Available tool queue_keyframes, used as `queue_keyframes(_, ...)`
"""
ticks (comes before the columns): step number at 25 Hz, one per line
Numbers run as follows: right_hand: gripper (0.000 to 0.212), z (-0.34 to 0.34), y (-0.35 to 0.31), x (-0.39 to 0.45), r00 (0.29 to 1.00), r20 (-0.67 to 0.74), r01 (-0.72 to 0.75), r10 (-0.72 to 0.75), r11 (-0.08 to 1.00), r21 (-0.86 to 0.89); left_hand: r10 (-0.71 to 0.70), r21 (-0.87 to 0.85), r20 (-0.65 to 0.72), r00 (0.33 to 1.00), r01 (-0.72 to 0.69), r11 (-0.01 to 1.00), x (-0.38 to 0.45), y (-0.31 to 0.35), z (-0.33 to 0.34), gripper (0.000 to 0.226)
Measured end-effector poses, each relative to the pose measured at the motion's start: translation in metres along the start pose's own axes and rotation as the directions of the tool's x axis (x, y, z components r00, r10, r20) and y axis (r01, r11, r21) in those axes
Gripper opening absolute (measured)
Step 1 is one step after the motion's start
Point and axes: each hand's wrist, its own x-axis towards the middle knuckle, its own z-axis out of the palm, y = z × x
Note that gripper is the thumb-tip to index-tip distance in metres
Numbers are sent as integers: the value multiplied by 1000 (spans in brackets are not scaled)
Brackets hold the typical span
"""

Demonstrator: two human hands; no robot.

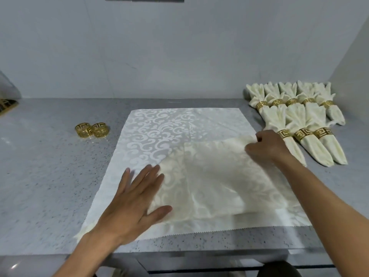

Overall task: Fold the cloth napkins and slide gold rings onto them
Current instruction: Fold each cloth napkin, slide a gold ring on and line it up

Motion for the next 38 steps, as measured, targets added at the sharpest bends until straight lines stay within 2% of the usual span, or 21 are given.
queue_keyframes(1, 25, 4, -1, -16, 995, -77, 65, -65, 998, 2, 66, 38, -142, 988, -61, 997, -1, 4, 0, 62)
queue_keyframes(3, 22, 17, -12, -61, 961, -158, 225, -225, 974, -18, 159, 54, -354, 922, -150, 987, -4, 18, 4, 37)
queue_keyframes(6, 10, 41, -35, -137, 912, -130, 380, -389, 921, -85, 45, -140, -332, 942, -96, 985, -4, 55, 12, 24)
queue_keyframes(10, 23, 71, -36, -181, 857, -95, 501, -506, 862, -80, -106, -281, -288, 952, 22, 960, -3, 79, 19, 25)
queue_keyframes(13, 29, 78, -31, -187, 846, -30, 531, -532, 847, -39, -95, -277, -270, 958, 17, 961, -5, 85, 18, 40)
queue_keyframes(15, 22, 77, -28, -187, 835, 20, 550, -549, 835, -25, -70, -258, -263, 962, -1, 966, -5, 86, 17, 51)
queue_keyframes(16, 15, 74, -27, -187, 827, 52, 562, -560, 827, -25, -48, -244, -265, 963, -19, 970, -3, 84, 18, 49)
queue_keyframes(17, 11, 72, -26, -187, 828, 86, 558, -554, 830, -20, -8, -223, -265, 964, -54, 973, -2, 82, 19, 40)
queue_keyframes(18, 16, 66, -25, -187, 836, 146, 535, -529, 845, -6, 40, -201, -261, 965, -95, 975, 0, 80, 21, 29)
queue_keyframes(20, 29, 50, -31, -184, 846, 238, 473, -477, 877, 79, 108, -168, -262, 959, -156, 973, 1, 78, 24, 22)
queue_keyframes(22, 36, 40, -49, -166, 857, 189, 462, -480, 877, 134, 152, -130, -273, 950, -193, 973, 2, 76, 27, 20)
queue_keyframes(24, 42, 44, -68, -134, 835, 101, 545, -540, 838, -22, 185, -110, -284, 941, -224, 968, 3, 77, 28, 23)
queue_keyframes(27, 56, 78, -87, -96, 824, 307, 552, -476, 797, -246, 232, -76, -258, 938, -259, 963, 2, 77, 29, 22)
queue_keyframes(29, 59, 87, -76, -93, 808, 401, 549, -431, 798, -249, 248, -87, -256, 934, -278, 957, 3, 74, 28, 15)
queue_keyframes(30, 60, 79, -66, -94, 824, 365, 526, -434, 826, -205, 258, -85, -255, 932, -287, 954, 3, 72, 26, 9)
queue_keyframes(31, 60, 65, -53, -96, 864, 285, 472, -415, 865, -170, 262, -77, -255, 931, -289, 954, 3, 71, 25, 14)
queue_keyframes(33, 50, 27, -19, -107, 944, 190, 312, -270, 917, -249, 263, -42, -246, 933, -282, 959, 0, 72, 27, 28)
queue_keyframes(35, 30, -7, 16, -124, 962, 226, 215, -150, 930, -298, 239, -27, -241, 941, -252, 967, -6, 77, 28, 31)
queue_keyframes(37, 14, -23, 32, -135, 952, 283, 172, -118, 969, -177, 215, -28, -261, 941, -230, 973, -9, 79, 29, 23)
queue_keyframes(38, 14, -26, 34, -136, 948, 293, 154, -122, 984, -87, 204, -26, -270, 941, -219, 975, -8, 79, 29, 18)
